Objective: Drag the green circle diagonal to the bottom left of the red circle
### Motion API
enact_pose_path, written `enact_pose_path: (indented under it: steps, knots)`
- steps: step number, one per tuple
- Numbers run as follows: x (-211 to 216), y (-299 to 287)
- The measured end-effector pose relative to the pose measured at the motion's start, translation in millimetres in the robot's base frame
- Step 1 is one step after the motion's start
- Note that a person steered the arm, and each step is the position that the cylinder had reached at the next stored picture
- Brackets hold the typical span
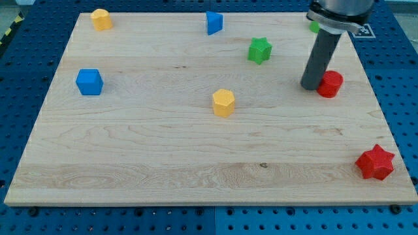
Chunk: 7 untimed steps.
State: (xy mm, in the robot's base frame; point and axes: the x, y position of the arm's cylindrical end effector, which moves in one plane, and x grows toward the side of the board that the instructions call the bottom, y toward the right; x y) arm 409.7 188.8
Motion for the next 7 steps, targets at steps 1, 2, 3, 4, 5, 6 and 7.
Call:
enact_pose_path:
  steps: [1,2,3,4,5,6,7]
  knots:
    - [-33.1,4.2]
    - [-70.8,22.5]
    - [-73.2,82.8]
    - [-105.9,129.8]
    - [-161.9,149.2]
    - [-217.3,147.8]
    - [-218.3,141.5]
